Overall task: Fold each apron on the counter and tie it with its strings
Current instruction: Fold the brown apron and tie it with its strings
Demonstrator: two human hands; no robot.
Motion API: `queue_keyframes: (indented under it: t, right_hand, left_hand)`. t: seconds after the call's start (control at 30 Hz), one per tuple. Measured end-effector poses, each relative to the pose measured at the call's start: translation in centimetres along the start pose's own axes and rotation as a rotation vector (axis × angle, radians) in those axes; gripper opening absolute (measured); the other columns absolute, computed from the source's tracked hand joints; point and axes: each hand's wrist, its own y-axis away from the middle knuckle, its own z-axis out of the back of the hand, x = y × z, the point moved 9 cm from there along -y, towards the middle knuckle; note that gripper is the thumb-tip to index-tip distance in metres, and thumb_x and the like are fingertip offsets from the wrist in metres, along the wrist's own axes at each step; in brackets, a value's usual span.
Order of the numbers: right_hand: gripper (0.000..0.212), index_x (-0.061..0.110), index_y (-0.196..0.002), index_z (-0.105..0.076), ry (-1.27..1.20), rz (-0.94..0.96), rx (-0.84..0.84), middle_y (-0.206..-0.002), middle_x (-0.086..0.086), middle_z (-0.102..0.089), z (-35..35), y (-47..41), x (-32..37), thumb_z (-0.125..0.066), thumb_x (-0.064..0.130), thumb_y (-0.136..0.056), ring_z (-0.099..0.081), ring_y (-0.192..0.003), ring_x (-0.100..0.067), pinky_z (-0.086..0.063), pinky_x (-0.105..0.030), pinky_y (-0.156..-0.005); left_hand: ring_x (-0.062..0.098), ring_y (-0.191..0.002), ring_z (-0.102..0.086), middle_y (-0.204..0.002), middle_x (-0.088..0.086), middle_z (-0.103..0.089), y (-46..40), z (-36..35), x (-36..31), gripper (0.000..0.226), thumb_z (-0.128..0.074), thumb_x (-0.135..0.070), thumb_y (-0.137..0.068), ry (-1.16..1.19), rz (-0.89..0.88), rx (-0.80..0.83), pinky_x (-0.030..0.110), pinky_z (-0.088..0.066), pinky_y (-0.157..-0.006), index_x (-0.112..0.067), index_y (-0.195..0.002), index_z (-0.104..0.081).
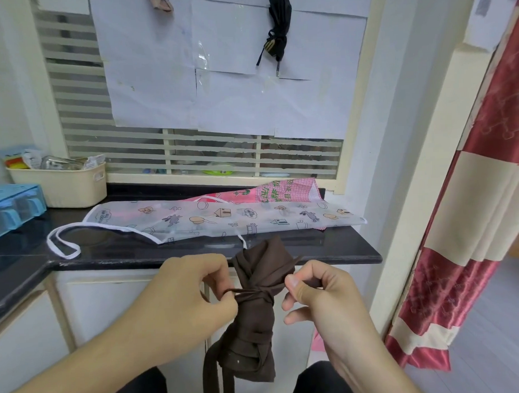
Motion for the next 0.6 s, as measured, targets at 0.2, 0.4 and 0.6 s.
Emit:
queue_keyframes:
  t: [0.2, 0.4, 0.6]
  right_hand:
    - [0.022, -0.003, -0.081, -0.061, -0.038, -0.019, 0.011, -0.064, -0.014, -0.065, -0.3, 0.0, -0.1, -0.064, 0.006, -0.101, -0.068, -0.057, -0.026, -0.056, -0.064, -0.089]
    - [0.025, 0.001, -0.075, -0.061, -0.002, 0.003, -0.007, -0.062, -0.010, -0.064, 0.1, 0.1, -0.1, -0.062, 0.001, -0.100, -0.066, -0.057, -0.026, -0.057, -0.060, -0.082]
    - [0.024, -0.002, -0.076, -0.061, 0.023, -0.037, -0.034, -0.064, -0.017, -0.067, 1.1, -0.2, -1.1, -0.062, -0.001, -0.100, -0.068, -0.057, -0.028, -0.058, -0.058, -0.089]
  left_hand:
    - [0.003, -0.063, -0.058, -0.073, -0.009, -0.071, -0.1, -1.3, 0.7, 0.014, -0.067, -0.017, -0.085, 0.024, 0.087, 0.092, 0.015, -0.045, -0.059, -0.029, -0.079, -0.072]
    - [0.007, -0.062, -0.058, -0.074, -0.012, -0.069, -0.2, -0.3, 0.4, 0.018, -0.066, -0.017, -0.091, -0.044, 0.017, 0.084, 0.020, -0.047, -0.061, -0.030, -0.079, -0.069]
    - [0.011, -0.067, -0.068, -0.075, -0.014, -0.070, -0.3, 0.2, 1.4, 0.021, -0.069, -0.017, -0.094, -0.057, 0.025, 0.078, 0.036, -0.059, -0.071, -0.032, -0.080, -0.070]
